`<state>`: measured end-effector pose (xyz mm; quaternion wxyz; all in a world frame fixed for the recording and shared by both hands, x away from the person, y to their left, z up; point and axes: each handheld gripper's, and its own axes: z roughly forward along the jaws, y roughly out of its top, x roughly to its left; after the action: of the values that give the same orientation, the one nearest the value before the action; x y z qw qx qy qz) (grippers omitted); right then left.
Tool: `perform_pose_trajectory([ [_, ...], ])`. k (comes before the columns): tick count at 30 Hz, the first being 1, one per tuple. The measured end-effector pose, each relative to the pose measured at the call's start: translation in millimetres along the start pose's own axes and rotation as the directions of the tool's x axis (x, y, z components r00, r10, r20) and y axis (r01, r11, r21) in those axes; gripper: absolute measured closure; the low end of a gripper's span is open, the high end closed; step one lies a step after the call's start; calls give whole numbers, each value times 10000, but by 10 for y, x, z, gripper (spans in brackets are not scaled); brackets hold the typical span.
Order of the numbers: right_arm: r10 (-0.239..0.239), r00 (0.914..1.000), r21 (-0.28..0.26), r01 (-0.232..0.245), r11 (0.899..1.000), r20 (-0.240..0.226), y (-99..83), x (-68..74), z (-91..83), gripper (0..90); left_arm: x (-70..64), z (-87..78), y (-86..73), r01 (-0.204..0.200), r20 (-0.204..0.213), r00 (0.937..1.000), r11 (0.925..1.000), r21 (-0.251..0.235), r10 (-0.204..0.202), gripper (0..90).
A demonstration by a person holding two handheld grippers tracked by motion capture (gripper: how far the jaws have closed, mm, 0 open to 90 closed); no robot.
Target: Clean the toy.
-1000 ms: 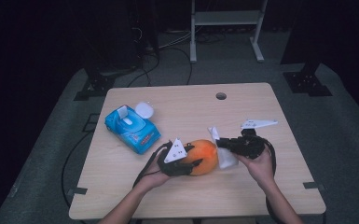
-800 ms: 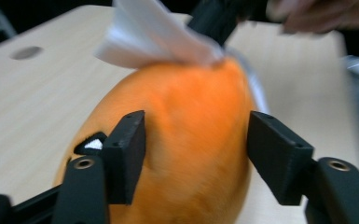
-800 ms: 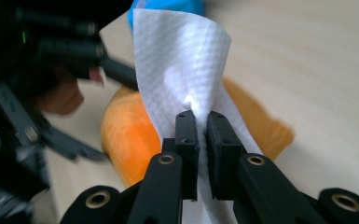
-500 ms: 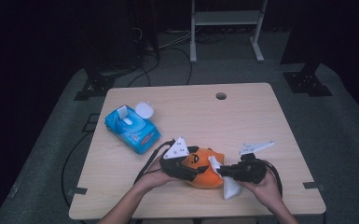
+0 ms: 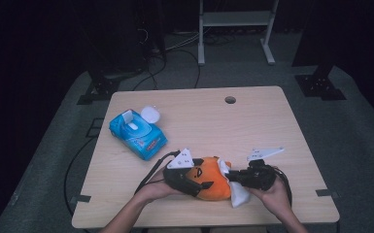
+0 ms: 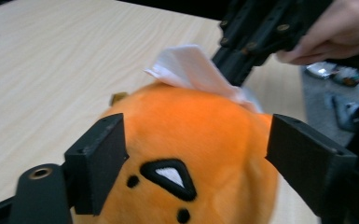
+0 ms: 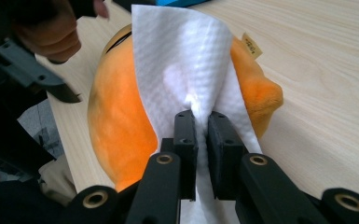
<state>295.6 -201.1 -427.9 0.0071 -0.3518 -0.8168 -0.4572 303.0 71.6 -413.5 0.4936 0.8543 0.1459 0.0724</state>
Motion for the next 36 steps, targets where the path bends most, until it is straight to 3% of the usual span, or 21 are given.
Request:
perform_pose_trajectory([
  [2, -34, 10000, 42, 34, 10000, -14, 3, 3, 1, 818, -2, 67, 15, -300, -68, 9995, 9994, 192, 301, 138],
  [4, 18, 10000, 51, -17, 10000, -72, -4, -9, 4, 818, -2, 150, 10, -871, -294, 9956, 9952, 450, 885, 141],
  [5, 30, 10000, 53, -30, 10000, -52, -9, -18, 7, 817, 9, 188, -2, -912, -229, 9955, 9946, 501, 924, 158],
  [6, 85, 10000, 97, -85, 9999, -23, -13, -31, 8, 817, 23, 226, -23, -746, -46, 9972, 9958, 522, 749, 234],
  [8, 208, 9998, 187, -209, 9996, 47, -30, -85, 9, 817, 20, 275, -55, -909, -181, 9956, 9939, 627, 922, 417],
  [11, 704, 9972, -104, -707, 9974, -238, -47, -179, -18, 816, -9, 239, -3, -1211, -587, 9907, 9920, 351, 1230, 510],
  [14, 609, 9981, -324, -609, 9976, -6, 7, -196, -65, 817, -9, 214, 59, -1196, -879, 9892, 9926, -218, 1173, 537],
  [17, 561, 9984, -676, -552, 9962, 113, 118, -212, -124, 815, 24, 210, 127, -1138, -1208, 9870, 9918, -581, 1062, 542],
  [19, 407, 9984, -844, -373, 9957, 385, 205, -213, -132, 816, 68, 220, 136, -1199, -1653, 9806, 9895, -806, 1054, 539],
  [22, 171, 9970, -705, -118, 9974, 760, 262, -234, -45, 814, 124, 261, 19, -932, -2095, 9747, 9935, -660, 775, 517],
  [24, 160, 9977, -501, -127, 9987, 655, 245, -239, 43, 815, 135, 257, -120, -352, -1857, 9825, 9950, -936, 172, 496],
  [28, 33, 9995, -471, -19, 9989, 308, 209, -189, 123, 815, 93, 164, -174, -236, -1670, 9859, 9949, -979, 70, 432],
  [32, -181, 9987, -481, 204, 9986, 480, 230, -167, 78, 817, 97, 130, -138, -135, -1497, 9887, 9948, -1014, -18, 360],
  [36, 29, 9977, -666, 17, 9978, 678, 215, -249, -37, 819, 99, 105, -124, 43, -1337, 9908, 9934, -1146, -197, 310],
])
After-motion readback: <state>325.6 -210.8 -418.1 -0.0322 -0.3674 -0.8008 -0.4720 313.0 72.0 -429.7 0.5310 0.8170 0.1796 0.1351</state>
